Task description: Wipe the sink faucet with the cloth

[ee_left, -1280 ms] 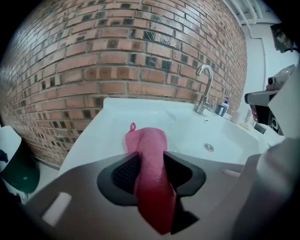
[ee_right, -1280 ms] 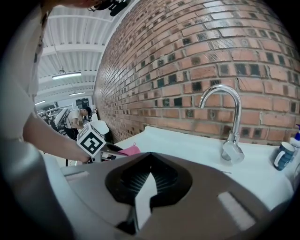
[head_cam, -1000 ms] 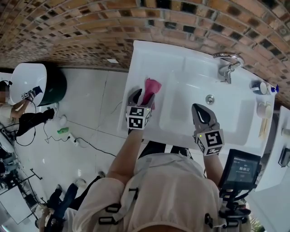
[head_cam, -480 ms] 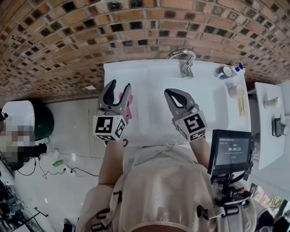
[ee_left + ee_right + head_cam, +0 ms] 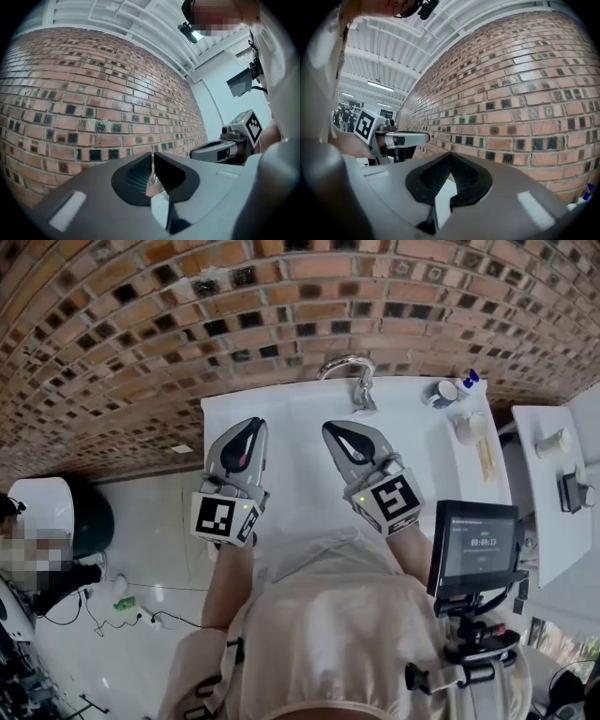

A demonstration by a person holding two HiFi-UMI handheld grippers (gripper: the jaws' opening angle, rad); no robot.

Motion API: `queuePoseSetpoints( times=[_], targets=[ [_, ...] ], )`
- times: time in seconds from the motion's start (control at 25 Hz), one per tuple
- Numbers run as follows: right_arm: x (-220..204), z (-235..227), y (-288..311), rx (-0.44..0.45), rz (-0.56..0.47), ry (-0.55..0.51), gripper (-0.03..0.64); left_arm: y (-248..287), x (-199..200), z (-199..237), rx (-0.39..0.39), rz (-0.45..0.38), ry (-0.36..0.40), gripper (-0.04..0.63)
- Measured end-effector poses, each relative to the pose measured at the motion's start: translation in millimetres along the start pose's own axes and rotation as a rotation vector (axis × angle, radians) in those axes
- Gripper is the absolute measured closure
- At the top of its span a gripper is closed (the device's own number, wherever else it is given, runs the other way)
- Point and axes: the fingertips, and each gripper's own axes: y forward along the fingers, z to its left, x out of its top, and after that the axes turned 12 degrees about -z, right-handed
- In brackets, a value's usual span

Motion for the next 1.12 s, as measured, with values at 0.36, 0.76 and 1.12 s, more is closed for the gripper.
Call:
queuePoseSetpoints(
  times=[0.36, 0.76, 1.12],
  targets=[
    [9, -9, -9, -0.005, -0.006, -0.003, 0.626, 14, -23, -19, -0.022, 0.021, -0.025, 0.592],
    [6, -18, -15, -0.010, -0.002, 0.007, 0.626, 22, -32, -25, -0.018, 0.038, -0.062, 0.592],
    [-1, -16, -16, 0.015, 0.009, 0.024, 0.626, 24, -41, -28, -0.016, 0.061, -0.081, 0.592]
  ],
)
